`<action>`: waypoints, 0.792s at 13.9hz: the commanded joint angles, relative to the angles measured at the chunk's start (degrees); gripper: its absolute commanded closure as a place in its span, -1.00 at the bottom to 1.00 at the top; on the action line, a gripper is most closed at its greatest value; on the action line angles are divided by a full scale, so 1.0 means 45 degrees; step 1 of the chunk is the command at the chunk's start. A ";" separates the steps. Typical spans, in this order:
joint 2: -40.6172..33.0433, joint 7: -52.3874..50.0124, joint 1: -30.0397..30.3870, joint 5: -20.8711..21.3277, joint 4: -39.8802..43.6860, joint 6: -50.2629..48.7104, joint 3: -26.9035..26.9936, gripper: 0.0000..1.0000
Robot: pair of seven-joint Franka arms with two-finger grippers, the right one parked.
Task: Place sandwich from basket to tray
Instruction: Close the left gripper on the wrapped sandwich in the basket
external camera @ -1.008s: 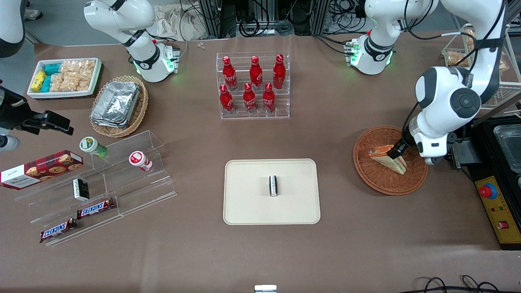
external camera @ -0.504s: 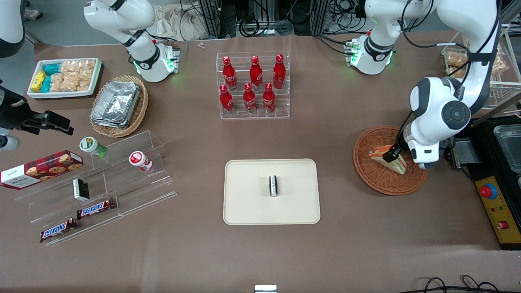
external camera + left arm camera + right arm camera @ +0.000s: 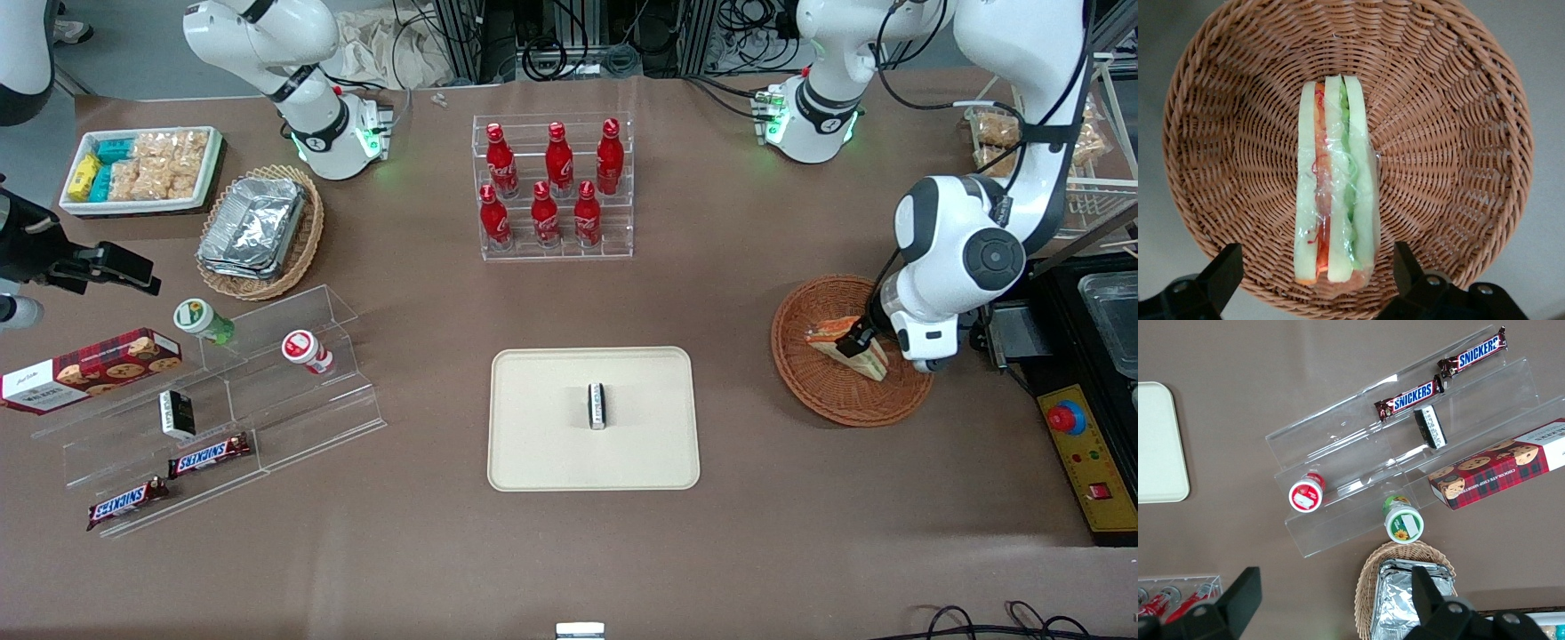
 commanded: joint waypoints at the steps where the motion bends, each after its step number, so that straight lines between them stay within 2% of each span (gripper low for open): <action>1: 0.0173 -0.0370 -0.0003 0.0260 -0.0175 0.0515 0.0053 -1.00; 7: 0.0349 -0.0389 -0.0003 0.0260 -0.0175 0.0691 0.0053 -1.00; 11: 0.1051 -0.0370 -0.0003 0.0260 -0.0156 0.1530 0.0053 -1.00</action>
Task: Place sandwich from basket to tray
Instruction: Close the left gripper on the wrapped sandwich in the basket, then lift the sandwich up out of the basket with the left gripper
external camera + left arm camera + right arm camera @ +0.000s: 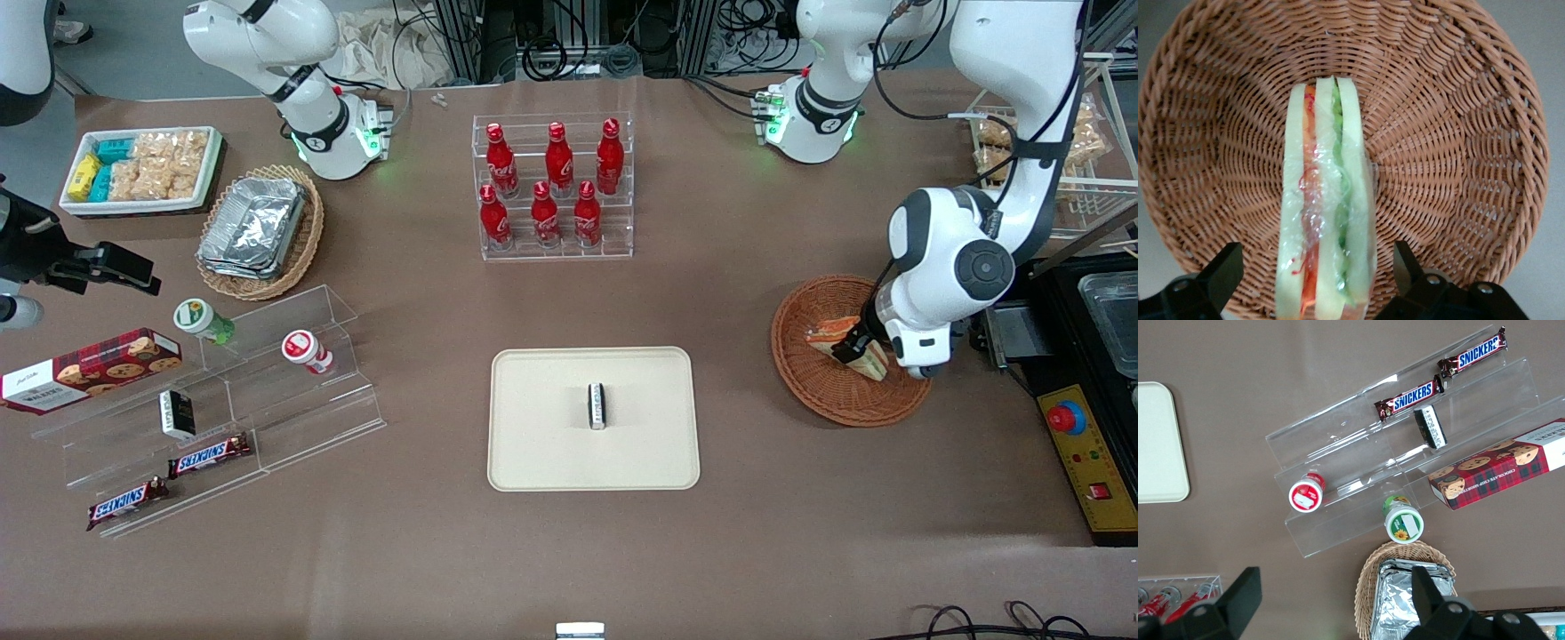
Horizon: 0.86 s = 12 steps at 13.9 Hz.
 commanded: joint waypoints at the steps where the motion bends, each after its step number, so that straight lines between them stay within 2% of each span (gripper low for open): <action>1: 0.0432 -0.0369 -0.0005 0.0259 -0.0141 0.0885 0.0013 -1.00; 2: 0.0549 -0.0388 -0.0005 0.0259 -0.0122 0.0925 0.0013 -0.82; 3: 0.0550 -0.0408 -0.0005 0.0221 -0.0102 0.0964 0.0013 -0.01; 4: 0.0492 -0.0466 0.0015 0.0239 -0.0102 0.0965 0.0013 0.97; 7: 0.0278 -0.0448 -0.0005 0.0240 0.0015 0.0849 0.0013 1.00; 9: -0.0442 -0.0272 -0.0005 0.0240 0.0131 0.0266 -0.0026 1.00; 12: -0.0914 0.0370 -0.0102 0.0279 0.1766 -0.3065 -0.0414 1.00</action>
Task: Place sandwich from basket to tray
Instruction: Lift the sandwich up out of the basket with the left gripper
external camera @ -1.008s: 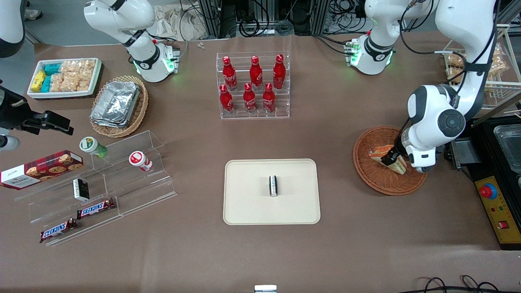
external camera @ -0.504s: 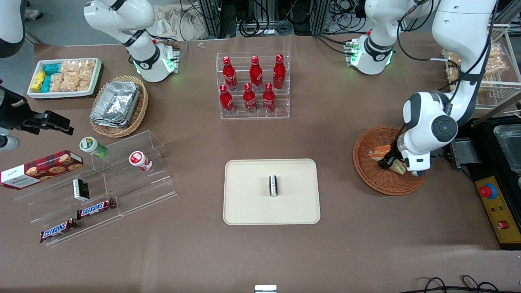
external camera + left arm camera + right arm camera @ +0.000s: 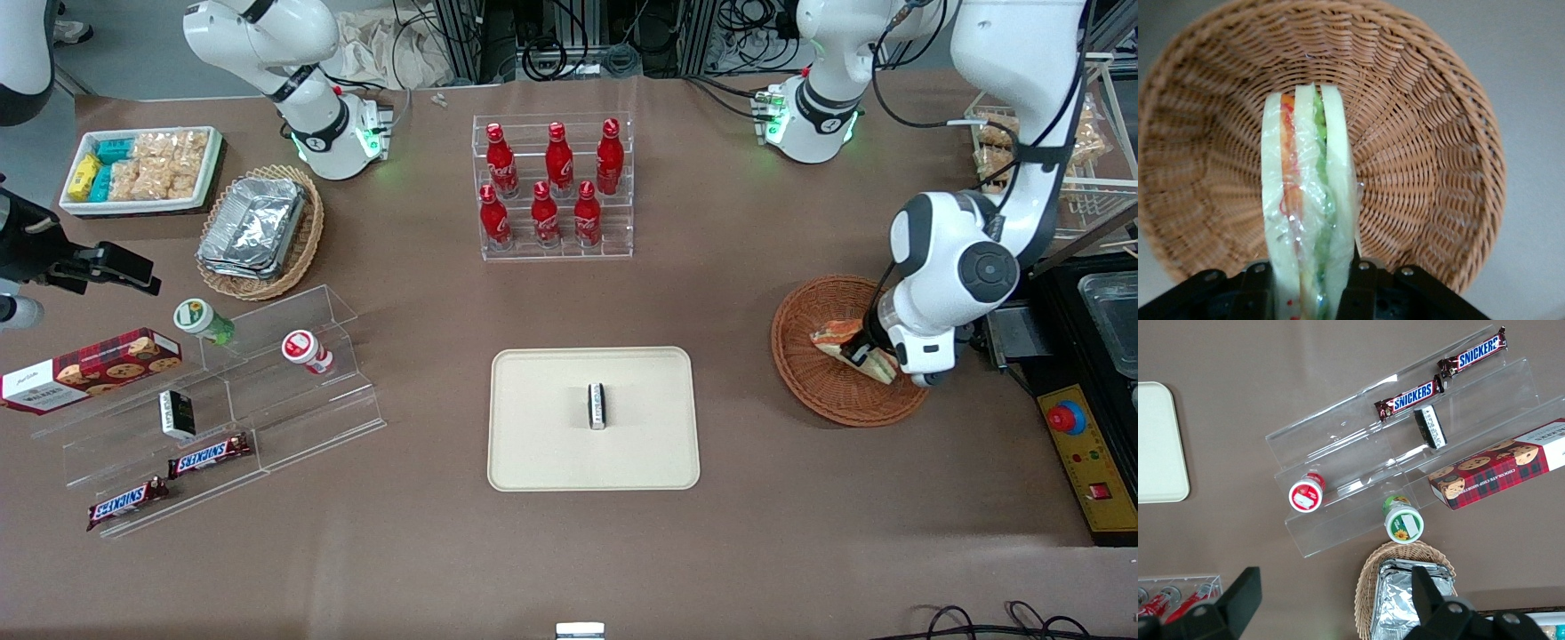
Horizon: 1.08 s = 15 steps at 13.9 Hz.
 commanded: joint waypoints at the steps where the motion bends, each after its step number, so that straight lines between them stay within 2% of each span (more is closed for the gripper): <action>1: -0.0573 0.0590 -0.0090 0.0245 0.1710 -0.3149 -0.0629 1.00; 4: -0.0553 0.2717 -0.0090 0.0245 0.3414 -0.5833 -0.1061 1.00; 11: -0.0437 0.4672 -0.0090 0.0265 0.5037 -0.5663 -0.2798 1.00; 15: 0.0518 0.5144 -0.0401 0.0304 0.5136 -0.4415 -0.3951 1.00</action>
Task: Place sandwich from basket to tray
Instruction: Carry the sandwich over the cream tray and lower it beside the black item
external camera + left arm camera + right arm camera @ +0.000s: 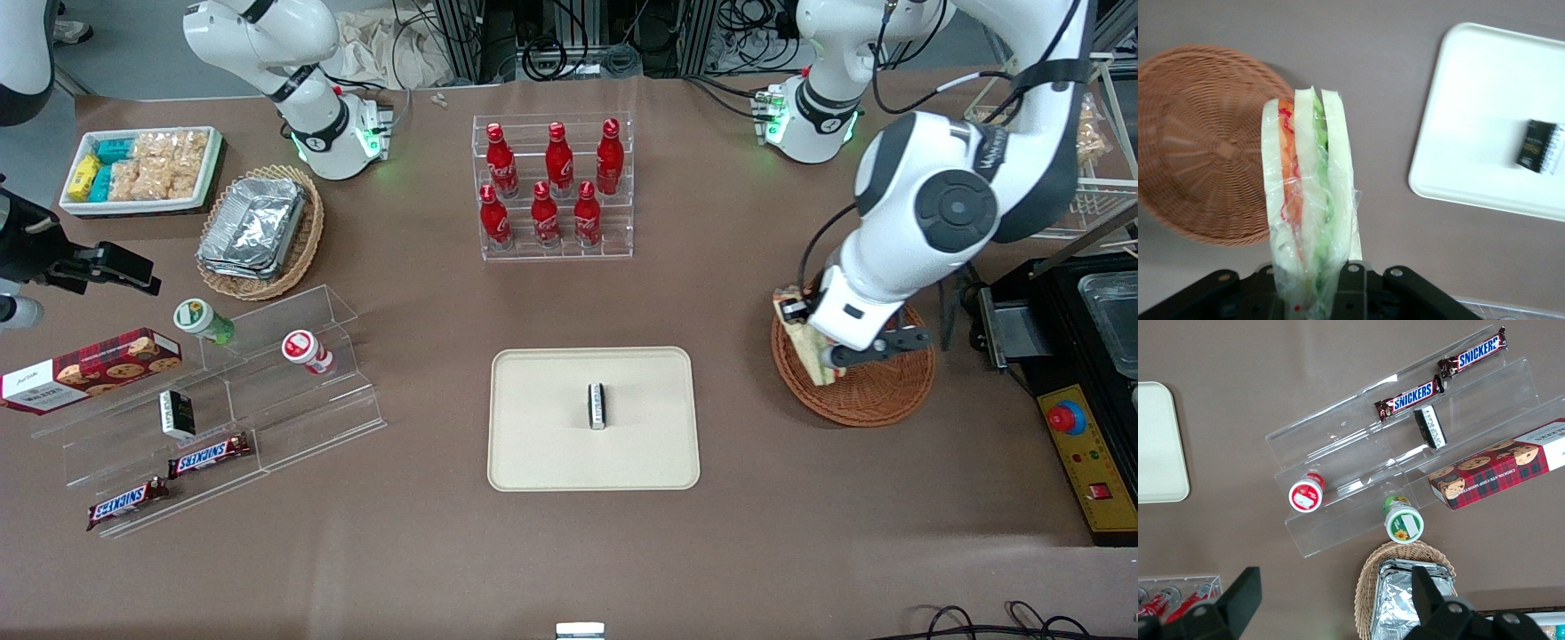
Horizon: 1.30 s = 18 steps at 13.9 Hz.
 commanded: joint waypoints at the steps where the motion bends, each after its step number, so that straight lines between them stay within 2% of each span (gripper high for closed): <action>1: 0.1206 0.0253 -0.0281 0.0172 0.0402 0.0661 -0.0584 1.00; 5: 0.2497 -0.0775 -0.0630 0.0347 0.0267 0.2826 -0.1542 1.00; 6: 0.2596 -0.1459 -0.0904 0.0812 0.0034 0.3450 -0.1543 1.00; 9: 0.3899 -0.1466 -0.1004 0.1946 -0.0126 0.5696 -0.1737 1.00; 11: 0.4800 -0.1738 -0.0985 0.4069 -0.0047 0.6384 -0.2070 1.00; 12: 0.5074 -0.1758 -0.0985 0.4620 -0.0047 0.6425 -0.2070 1.00; 16: 0.6285 -0.1738 -0.0907 0.5911 0.0304 0.7049 -0.2070 1.00; 18: 0.6599 -0.1739 -0.0926 0.6031 0.0383 0.7147 -0.2051 1.00</action>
